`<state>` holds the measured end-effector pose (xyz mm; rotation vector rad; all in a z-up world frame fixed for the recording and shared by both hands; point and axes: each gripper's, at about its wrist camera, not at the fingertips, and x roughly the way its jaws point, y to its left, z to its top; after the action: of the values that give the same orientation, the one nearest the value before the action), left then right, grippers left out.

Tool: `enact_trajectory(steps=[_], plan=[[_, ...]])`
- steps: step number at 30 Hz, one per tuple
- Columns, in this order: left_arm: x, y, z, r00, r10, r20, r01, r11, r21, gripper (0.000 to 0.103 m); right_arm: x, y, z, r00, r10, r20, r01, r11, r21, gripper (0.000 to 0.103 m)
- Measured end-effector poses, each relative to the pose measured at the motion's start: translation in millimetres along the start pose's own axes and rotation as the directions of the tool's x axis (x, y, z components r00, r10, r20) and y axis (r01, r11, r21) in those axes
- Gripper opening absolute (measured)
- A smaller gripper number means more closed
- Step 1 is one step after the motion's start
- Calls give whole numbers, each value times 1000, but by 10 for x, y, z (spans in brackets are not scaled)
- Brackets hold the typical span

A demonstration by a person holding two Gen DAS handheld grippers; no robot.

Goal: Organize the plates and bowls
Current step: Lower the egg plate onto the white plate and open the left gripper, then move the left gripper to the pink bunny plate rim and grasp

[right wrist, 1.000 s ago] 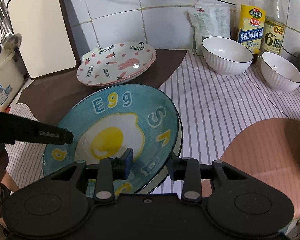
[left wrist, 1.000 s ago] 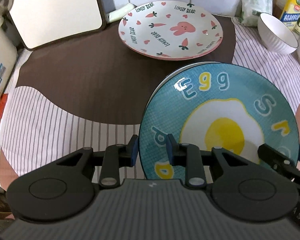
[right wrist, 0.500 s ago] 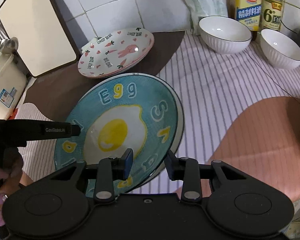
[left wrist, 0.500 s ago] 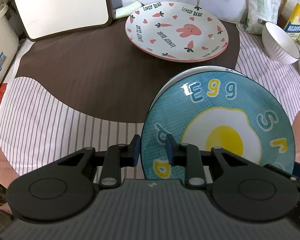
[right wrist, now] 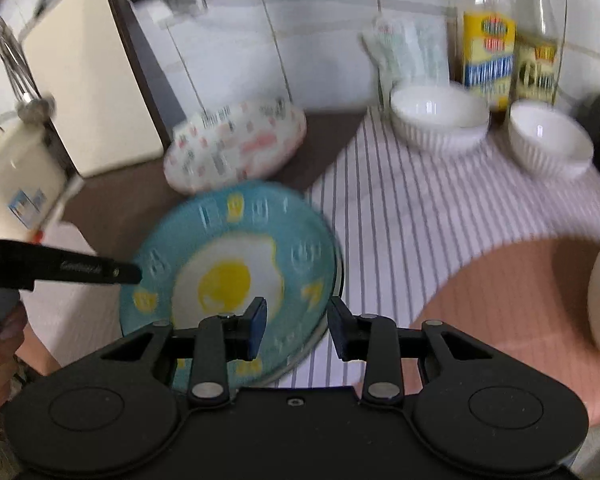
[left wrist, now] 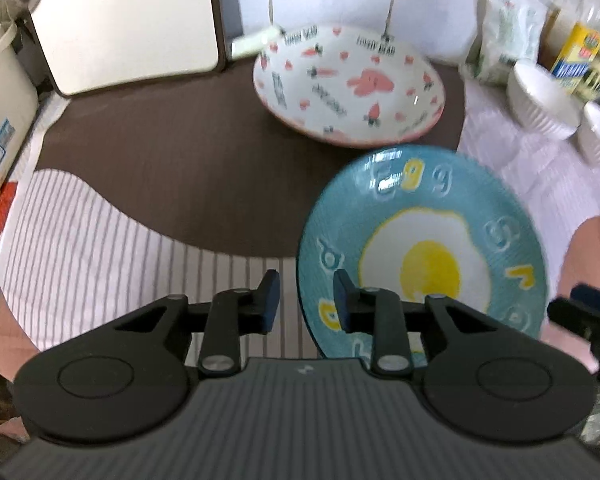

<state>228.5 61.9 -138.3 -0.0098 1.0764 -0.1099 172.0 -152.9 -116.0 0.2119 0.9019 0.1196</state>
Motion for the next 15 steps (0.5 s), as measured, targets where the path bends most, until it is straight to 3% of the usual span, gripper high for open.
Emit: enact_trajectory(steps=[4,7,13,15], plan=[[-278,131,147,997,-35,74,36,999,-3,28,-152,-28,185,995,57,84,-48,993,-106,40],[-452,251,320,991,-17,135,13,999,32,30,-239,-42,345,984,138,112,-123,983,-134,40],[-587,466,697,978,20,208,-34,997,66,33,-234,62,609,957,204,205,-158,963,-219,40],[-564,493,803,975,11,223,-27,997,69,39,-124,75,674,946,224,233,-171,959,-227,49]])
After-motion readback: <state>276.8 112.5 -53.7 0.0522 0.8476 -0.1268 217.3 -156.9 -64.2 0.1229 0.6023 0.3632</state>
